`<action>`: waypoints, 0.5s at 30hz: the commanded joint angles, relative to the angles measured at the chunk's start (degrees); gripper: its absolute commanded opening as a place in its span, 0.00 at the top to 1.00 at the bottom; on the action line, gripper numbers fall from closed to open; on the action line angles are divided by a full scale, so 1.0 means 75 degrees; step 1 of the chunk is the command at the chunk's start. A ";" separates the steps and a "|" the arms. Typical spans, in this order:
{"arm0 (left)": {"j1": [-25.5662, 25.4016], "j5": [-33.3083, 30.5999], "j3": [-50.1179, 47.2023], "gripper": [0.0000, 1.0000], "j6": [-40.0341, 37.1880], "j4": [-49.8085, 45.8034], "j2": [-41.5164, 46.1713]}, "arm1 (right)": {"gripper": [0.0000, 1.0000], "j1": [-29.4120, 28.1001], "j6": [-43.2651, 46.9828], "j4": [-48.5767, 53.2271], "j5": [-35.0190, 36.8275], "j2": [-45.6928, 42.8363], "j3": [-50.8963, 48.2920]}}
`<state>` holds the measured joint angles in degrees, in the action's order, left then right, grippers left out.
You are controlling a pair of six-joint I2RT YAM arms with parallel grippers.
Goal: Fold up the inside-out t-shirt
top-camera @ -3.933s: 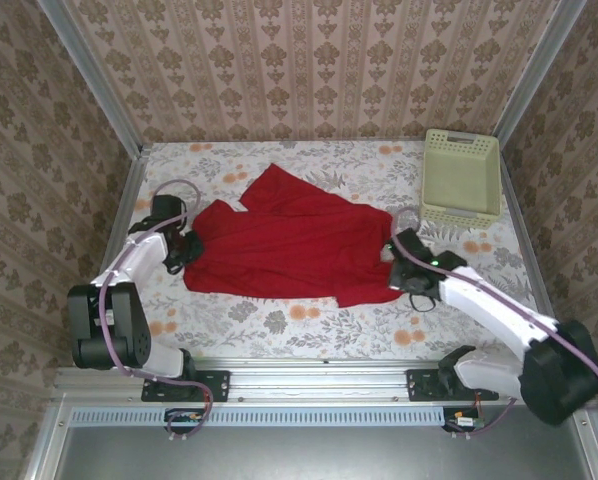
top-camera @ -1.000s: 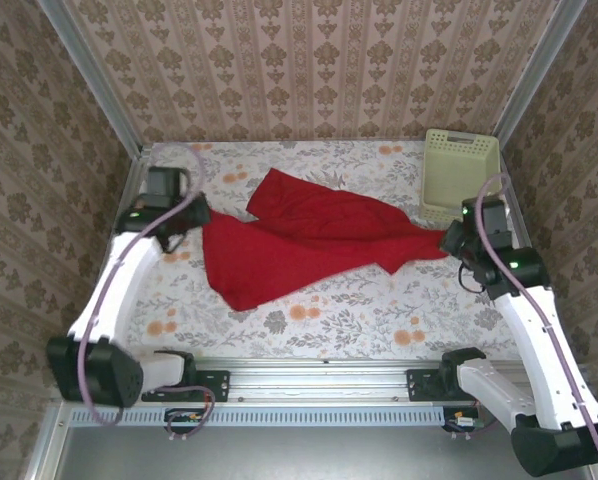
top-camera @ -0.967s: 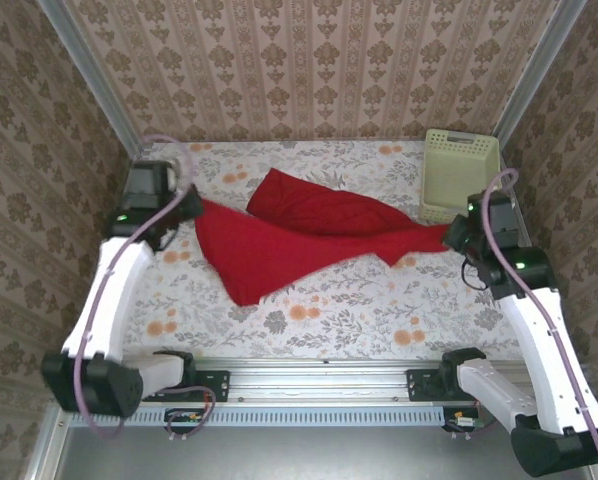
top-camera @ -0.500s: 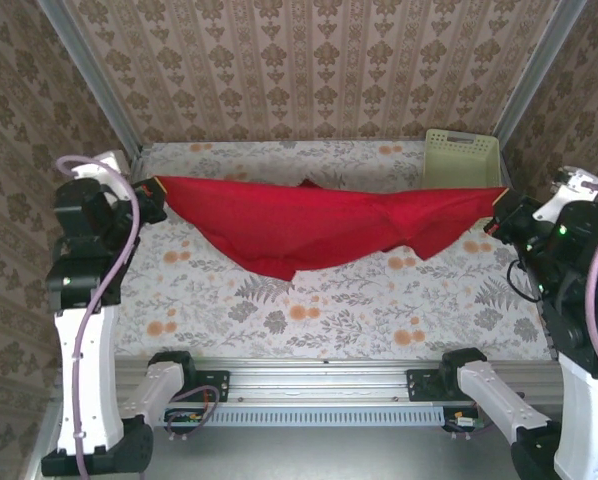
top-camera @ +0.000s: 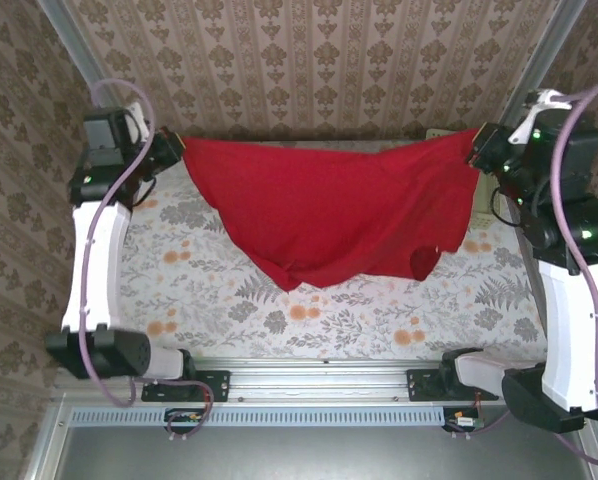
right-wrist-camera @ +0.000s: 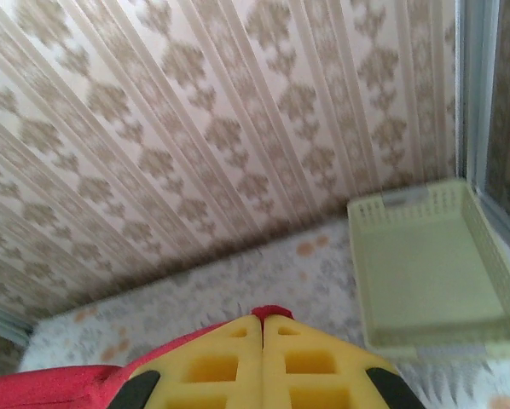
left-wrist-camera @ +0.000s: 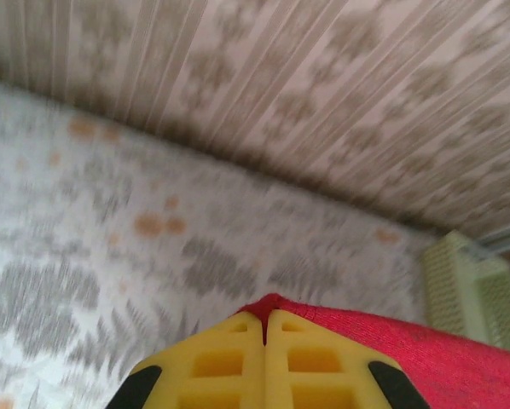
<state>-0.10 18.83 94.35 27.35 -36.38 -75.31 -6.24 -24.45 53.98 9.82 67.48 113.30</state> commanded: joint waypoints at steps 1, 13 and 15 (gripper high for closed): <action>0.0140 -0.0290 -0.0175 1.00 0.0145 0.1503 0.1507 | 1.00 0.0059 0.0360 -0.0790 0.0184 -0.0825 0.0913; 0.0273 -0.0804 -0.2124 1.00 0.0388 0.0126 0.0775 | 1.00 0.0059 -0.0017 -0.1027 -0.0933 -0.1533 -0.1317; 0.0380 -0.0544 -0.2412 1.00 0.0534 -0.0014 0.0306 | 1.00 0.0059 -0.0180 -0.0965 -0.1225 -0.1509 -0.2022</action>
<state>1.37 14.96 79.81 28.93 -27.62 -68.18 -6.13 -23.66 46.02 4.49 53.84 104.16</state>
